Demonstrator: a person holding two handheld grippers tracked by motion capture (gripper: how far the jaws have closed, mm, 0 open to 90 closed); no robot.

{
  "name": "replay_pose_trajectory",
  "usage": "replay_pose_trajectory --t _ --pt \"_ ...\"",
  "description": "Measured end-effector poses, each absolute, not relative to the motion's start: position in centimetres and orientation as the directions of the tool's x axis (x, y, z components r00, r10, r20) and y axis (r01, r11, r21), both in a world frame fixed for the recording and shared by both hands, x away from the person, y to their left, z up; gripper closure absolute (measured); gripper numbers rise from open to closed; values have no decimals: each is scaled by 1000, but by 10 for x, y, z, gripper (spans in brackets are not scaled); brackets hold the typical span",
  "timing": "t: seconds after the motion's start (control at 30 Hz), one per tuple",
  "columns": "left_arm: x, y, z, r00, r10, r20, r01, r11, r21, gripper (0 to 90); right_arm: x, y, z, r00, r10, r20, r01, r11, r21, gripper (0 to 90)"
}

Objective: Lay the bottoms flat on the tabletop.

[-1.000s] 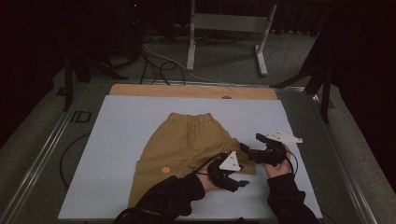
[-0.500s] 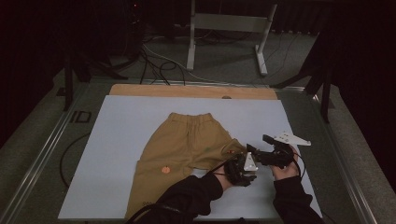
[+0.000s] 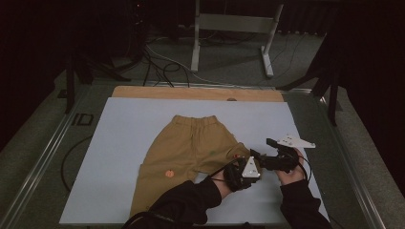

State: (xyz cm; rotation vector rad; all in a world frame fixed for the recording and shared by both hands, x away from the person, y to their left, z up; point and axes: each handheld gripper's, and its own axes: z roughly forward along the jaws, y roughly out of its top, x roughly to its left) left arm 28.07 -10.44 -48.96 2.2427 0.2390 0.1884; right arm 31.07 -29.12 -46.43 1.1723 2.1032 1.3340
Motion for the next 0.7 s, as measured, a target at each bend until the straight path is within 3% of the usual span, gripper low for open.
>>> replay_pose_trajectory --t 0.07,0.13,0.17,0.2,0.23,0.37,0.43,0.53,0.6,0.7 --pt "283 -109 -494 969 239 53 112 -627 771 899 310 -293 -464 -567 816 112 446 190 875 146" --pt "284 -113 -498 965 260 47 132 -629 766 710 311 -294 -464 -568 815 114 446 189 875 146" --pt "284 -113 -498 965 260 47 132 -629 766 710 311 -296 -463 -561 820 114 449 186 874 146" --pt "287 -125 -511 956 290 42 163 -646 745 612 312 -299 -464 -557 821 125 457 178 871 146" --pt "288 -129 -514 952 305 36 180 -648 740 576 312 -300 -465 -552 823 135 462 167 871 146" --pt "294 -139 -522 942 331 52 191 -658 728 561 314 -305 -468 -544 827 141 471 161 867 146" --pt "295 -141 -522 938 343 50 203 -660 724 564 314 -307 -469 -540 830 139 472 162 867 146" --pt "297 -143 -521 929 364 61 213 -662 718 678 315 -308 -469 -537 831 143 472 156 868 146" --pt "299 -141 -521 920 388 45 240 -652 719 817 314 -309 -468 -540 829 145 471 155 869 147" --pt "300 -139 -519 916 399 37 256 -654 712 876 314 -309 -467 -542 827 146 470 155 869 147"
